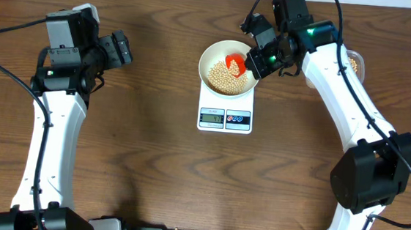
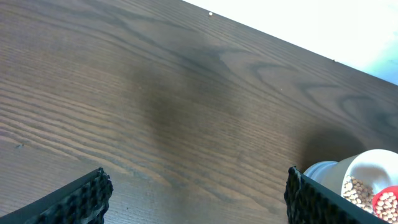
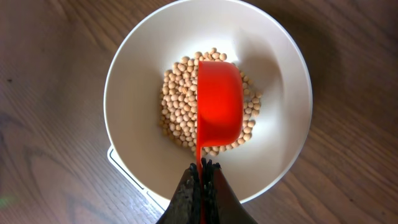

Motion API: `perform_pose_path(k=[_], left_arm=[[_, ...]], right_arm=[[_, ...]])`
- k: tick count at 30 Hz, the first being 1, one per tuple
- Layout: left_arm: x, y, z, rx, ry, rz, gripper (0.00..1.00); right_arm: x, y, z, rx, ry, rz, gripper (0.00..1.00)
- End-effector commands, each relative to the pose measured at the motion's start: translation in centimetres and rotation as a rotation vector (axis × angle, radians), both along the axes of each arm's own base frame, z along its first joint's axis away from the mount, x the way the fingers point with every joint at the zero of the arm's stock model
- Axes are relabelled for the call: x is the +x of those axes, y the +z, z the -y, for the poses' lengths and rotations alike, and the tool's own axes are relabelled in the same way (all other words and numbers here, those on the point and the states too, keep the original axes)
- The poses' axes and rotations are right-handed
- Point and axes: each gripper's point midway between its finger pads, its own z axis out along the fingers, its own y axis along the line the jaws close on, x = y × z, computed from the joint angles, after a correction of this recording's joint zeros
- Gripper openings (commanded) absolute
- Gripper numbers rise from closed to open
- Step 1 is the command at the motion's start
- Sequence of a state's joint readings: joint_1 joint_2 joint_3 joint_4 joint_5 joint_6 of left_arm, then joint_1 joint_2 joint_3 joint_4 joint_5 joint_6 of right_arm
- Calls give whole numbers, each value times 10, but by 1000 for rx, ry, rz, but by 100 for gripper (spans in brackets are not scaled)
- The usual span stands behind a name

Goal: Scoop item into bowl and weigh 50g on scale
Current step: 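Tip the scoop and pour beads into the bowl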

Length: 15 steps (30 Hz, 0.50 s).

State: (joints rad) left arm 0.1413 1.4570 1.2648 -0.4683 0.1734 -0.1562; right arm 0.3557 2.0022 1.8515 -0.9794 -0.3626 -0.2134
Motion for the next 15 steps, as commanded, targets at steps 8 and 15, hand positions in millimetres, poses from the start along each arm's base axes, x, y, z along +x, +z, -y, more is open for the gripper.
perform_pose_path(k=[8, 15], left_arm=[[0, 4, -3, 18, 0, 7, 91], [0, 4, -3, 18, 0, 7, 91]], right_arm=[[3, 8, -6, -18, 66, 61, 1], [4, 8, -4, -33, 80, 74, 1]])
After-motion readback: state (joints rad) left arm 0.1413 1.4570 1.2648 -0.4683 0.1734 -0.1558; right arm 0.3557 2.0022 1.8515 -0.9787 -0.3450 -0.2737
